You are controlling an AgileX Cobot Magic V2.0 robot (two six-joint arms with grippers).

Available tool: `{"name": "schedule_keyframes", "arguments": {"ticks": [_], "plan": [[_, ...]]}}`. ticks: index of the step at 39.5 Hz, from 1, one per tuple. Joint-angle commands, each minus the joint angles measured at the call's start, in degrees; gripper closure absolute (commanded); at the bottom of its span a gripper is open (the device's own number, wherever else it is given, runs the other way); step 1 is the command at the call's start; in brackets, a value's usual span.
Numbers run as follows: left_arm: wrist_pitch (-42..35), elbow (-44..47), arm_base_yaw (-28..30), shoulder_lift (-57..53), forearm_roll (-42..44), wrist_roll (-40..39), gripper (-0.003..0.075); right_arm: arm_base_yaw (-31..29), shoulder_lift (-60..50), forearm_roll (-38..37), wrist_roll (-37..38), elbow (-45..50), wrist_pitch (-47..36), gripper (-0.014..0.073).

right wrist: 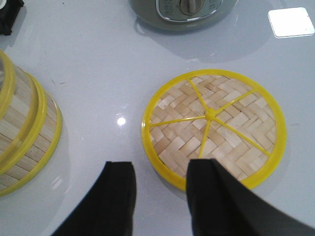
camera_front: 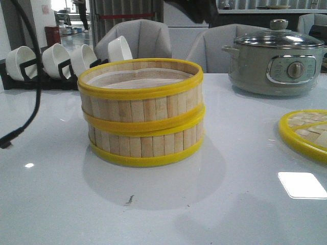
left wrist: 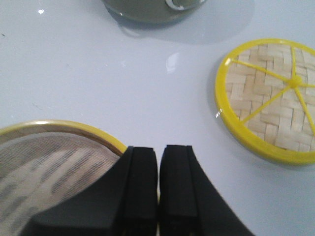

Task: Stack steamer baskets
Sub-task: 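Open the left gripper and withdraw it from the stacked baskets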

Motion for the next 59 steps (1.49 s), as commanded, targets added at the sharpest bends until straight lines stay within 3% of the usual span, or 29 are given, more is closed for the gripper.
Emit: {"name": "schedule_keyframes", "arguments": {"ticks": [1, 15, 27, 43, 59], "plan": [[-3.9, -2.2, 2.5, -6.6, 0.1, 0.2, 0.0634, -0.1, -0.4, 0.7, -0.3, -2.2, -3.9, 0.0222], [-1.3, 1.3, 18.2, -18.4, 0.1, 0.2, 0.0634, -0.1, -0.4, 0.7, -0.3, -2.2, -3.9, 0.0222], [-7.4, 21.5, 30.3, -34.3, -0.5, -0.1, 0.0634, -0.1, -0.4, 0.7, -0.3, -2.2, -3.9, 0.0222], [-18.0, 52.6, 32.7, -57.0, -1.0, -0.4, 0.0634, -0.1, -0.4, 0.7, -0.3, -2.2, -3.7, 0.0222], [-27.3, 75.8, 32.7, -74.5, -5.2, -0.4, 0.0634, -0.1, -0.4, 0.7, -0.3, -2.2, -3.4, 0.0222]]}}
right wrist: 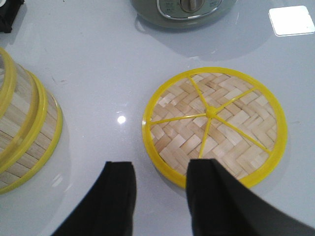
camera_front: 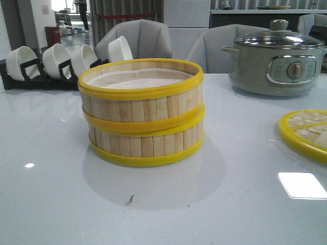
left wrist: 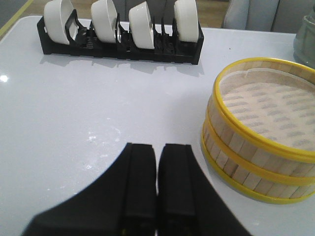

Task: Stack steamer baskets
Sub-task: 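Open the left gripper and withdraw it from the stacked baskets, then move the right gripper down onto the center hub of the woven lid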

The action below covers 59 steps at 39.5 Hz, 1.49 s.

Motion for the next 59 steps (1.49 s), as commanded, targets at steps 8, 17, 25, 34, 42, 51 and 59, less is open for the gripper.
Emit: {"name": "schedule_keyframes", "arguments": {"ticks": [8, 17, 25, 34, 42, 51, 59], "plan": [[-8.6, 3.5, 0.1, -6.6, -1.7, -0.4, 0.0634, -0.1, -0.4, 0.7, -0.3, -2.2, -3.7, 0.0222], [-8.0, 3.5, 0.1, -6.6, -1.5, -0.4, 0.0634, -0.1, -0.4, 0.7, -0.3, -2.2, -3.7, 0.0222], [-8.0, 3.5, 0.1, -6.6, -1.5, -0.4, 0.0634, -0.1, -0.4, 0.7, -0.3, -2.0, -3.7, 0.0300], [-8.0, 3.5, 0.1, -6.6, -1.5, -0.4, 0.0634, -0.1, -0.2, 0.7, -0.3, -1.7, -2.1, 0.0550], [-8.0, 3.5, 0.1, -6.6, -1.5, -0.4, 0.0634, -0.1, 1.4, 0.7, -0.3, -1.7, 0.7, 0.0554], [-8.0, 3.5, 0.1, -6.6, -1.5, -0.4, 0.0634, -0.1, 5.8, 0.7, -4.3, -1.7, 2.3, 0.0356], [-8.0, 3.5, 0.1, -6.6, -1.5, -0.4, 0.0634, -0.1, 11.6, 0.5, -4.4, -1.7, -2.2, 0.0238]]}}
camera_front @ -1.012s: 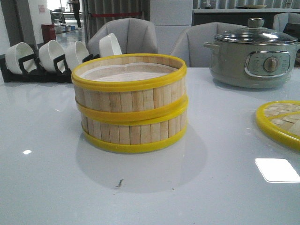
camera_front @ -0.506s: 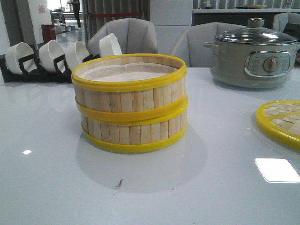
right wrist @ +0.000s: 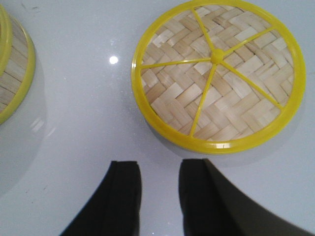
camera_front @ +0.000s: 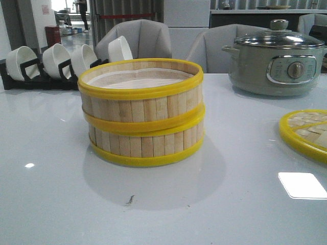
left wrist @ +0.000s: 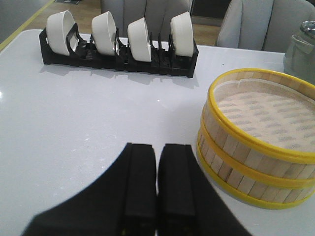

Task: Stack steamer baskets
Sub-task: 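Move the right gripper down onto the center hub of the woven lid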

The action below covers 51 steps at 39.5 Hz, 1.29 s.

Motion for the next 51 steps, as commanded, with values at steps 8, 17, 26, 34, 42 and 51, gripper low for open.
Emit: {"name": "schedule_keyframes", "arguments": {"ticks": [8, 17, 26, 34, 42, 51], "plan": [[-5.0, -1.7, 0.1, 0.1, -0.5, -0.4, 0.0634, -0.6, 10.3, -0.2, -0.7, -4.7, -10.8, 0.0240], [-5.0, -1.7, 0.1, 0.1, -0.5, -0.4, 0.0634, -4.2, 22.9, -1.1, -0.7, -14.5, -8.0, 0.0240], [-5.0, -1.7, 0.1, 0.1, -0.5, -0.4, 0.0634, -5.6, 32.8, -2.4, -0.7, -23.8, -3.0, 0.0240], [-5.0, -1.7, 0.1, 0.1, -0.5, -0.4, 0.0634, -5.6, 37.4, -2.8, -0.7, -26.5, -1.2, 0.0240], [-5.0, -1.7, 0.1, 0.1, -0.5, -0.4, 0.0634, -5.6, 39.5, -4.5, -0.7, -26.5, -2.0, 0.0240], [-5.0, -1.7, 0.1, 0.1, -0.5, -0.4, 0.0634, -5.7, 41.2, -5.0, -0.7, -26.5, -4.3, 0.0240]]}}
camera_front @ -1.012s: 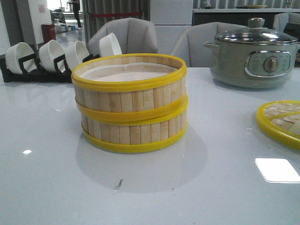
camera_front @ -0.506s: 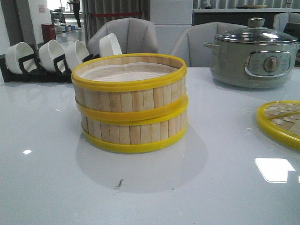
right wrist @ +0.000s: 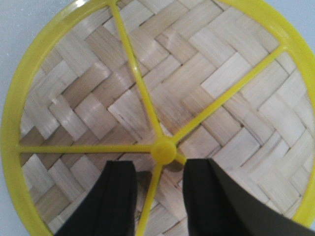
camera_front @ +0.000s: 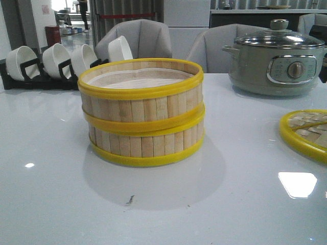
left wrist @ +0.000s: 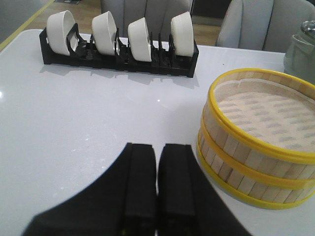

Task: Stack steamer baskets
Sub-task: 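Move the right gripper down onto the center hub of the woven lid, then grasp the lid hub with the right gripper and lift it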

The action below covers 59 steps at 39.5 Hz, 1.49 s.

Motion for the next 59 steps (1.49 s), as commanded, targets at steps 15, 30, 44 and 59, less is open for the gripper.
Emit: {"name": "schedule_keyframes", "arguments": {"ticks": [15, 30, 44, 59], "plan": [[-5.0, -1.7, 0.1, 0.1, -0.5, -0.4, 0.0634, -0.4, -2.1, -0.8, -0.7, -2.0, -6.6, 0.0240], [-5.0, -1.7, 0.1, 0.1, -0.5, -0.4, 0.0634, -0.4, -0.4, -0.8, -0.7, -2.0, -7.3, 0.0240], [-5.0, -1.7, 0.1, 0.1, -0.5, -0.4, 0.0634, -0.4, -0.4, -0.8, -0.7, -2.0, -6.1, 0.0576], [-5.0, -1.7, 0.1, 0.1, -0.5, -0.4, 0.0634, 4.7, -7.7, -0.8, -0.7, -3.1, -2.1, 0.0558]]}}
